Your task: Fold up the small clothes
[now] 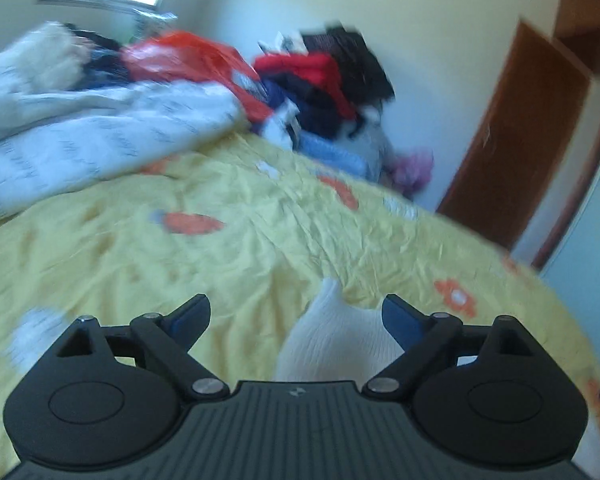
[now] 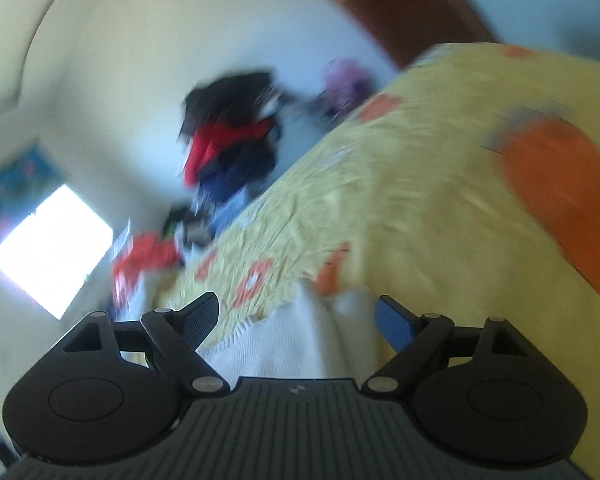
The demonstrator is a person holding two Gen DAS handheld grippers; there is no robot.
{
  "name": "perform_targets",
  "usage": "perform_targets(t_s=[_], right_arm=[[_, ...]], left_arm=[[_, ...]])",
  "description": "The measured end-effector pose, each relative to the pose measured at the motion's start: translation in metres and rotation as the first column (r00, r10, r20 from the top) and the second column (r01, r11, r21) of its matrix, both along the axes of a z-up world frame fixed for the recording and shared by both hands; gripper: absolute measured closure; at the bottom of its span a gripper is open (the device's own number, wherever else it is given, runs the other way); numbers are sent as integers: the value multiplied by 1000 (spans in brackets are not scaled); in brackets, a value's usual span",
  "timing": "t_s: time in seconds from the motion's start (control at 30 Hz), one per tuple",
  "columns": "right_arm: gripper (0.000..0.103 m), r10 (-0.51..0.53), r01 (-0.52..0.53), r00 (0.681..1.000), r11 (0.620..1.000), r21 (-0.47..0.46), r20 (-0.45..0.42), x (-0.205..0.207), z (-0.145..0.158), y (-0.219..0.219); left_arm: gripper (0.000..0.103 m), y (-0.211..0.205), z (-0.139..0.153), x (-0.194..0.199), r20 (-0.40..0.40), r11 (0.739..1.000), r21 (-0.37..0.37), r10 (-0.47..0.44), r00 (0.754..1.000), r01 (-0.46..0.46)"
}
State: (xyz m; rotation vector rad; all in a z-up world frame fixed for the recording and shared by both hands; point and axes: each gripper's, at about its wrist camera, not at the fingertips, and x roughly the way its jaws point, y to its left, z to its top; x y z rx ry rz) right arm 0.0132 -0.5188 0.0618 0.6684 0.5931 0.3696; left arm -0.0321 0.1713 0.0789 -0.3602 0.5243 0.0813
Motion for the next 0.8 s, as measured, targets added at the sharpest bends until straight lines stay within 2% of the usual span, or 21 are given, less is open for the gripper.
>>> perform_targets(t_s=[0.07, 0.13, 0.17, 0.23, 0.3, 0.33, 0.37, 0.4, 0.43, 0.47, 0.5, 0.57, 0.63, 0.73, 0.8], right_arm=[[20, 90, -94, 995, 991, -98, -46, 44, 3, 29], [22, 157, -169, 985, 965, -200, -71, 79, 3, 54], [22, 174, -191, 981, 947, -260, -86, 93, 1, 66], [34, 173, -211, 976, 914, -347, -135, 116, -7, 84], [40, 220, -279, 956, 890, -362, -196, 131, -19, 99], [46, 237, -307, 946, 872, -382, -221, 133, -24, 104], [46, 238, -317, 943, 856, -409, -233, 133, -29, 106], [56, 245, -315, 946, 852, -419, -213, 128, -30, 106], [76, 261, -321, 945, 855, -408, -196, 123, -30, 104], [86, 272, -325, 944, 861, -391, -186, 120, -28, 102], [89, 277, -322, 946, 867, -380, -167, 118, -25, 101], [90, 289, -313, 950, 880, -357, -120, 109, -19, 95], [90, 278, -283, 958, 898, -337, -63, 107, -5, 90], [91, 229, -214, 973, 937, -276, 24, 103, 12, 77], [91, 186, -177, 982, 951, -255, 12, 104, 8, 62]], left_arm=[[9, -12, -3, 38, -68, 999, -18, -42, 997, 41], [9, -23, -11, 72, -140, 992, -50, -122, 983, 116], [10, -28, -16, 87, -184, 991, -44, -131, 974, 125], [10, -35, -32, 110, -285, 989, -36, -149, 947, 145], [11, -42, -48, 127, -366, 984, -33, -173, 914, 173], [12, -44, -51, 128, -362, 984, -14, -169, 917, 175], [18, -47, -51, 127, -342, 983, 8, -169, 924, 182], [36, -49, -53, 128, -340, 981, 11, -177, 924, 192], [56, -47, -52, 132, -332, 982, 23, -169, 928, 187], [68, -47, -51, 131, -319, 981, 41, -165, 933, 188], [75, -49, -49, 132, -311, 978, 57, -175, 934, 202], [79, -54, -43, 129, -290, 973, 102, -171, 942, 208], [83, -62, -31, 123, -233, 963, 152, -184, 955, 223], [89, -68, -12, 121, -109, 958, 147, -232, 967, 247], [89, -71, -15, 127, -97, 959, 147, -229, 969, 241]])
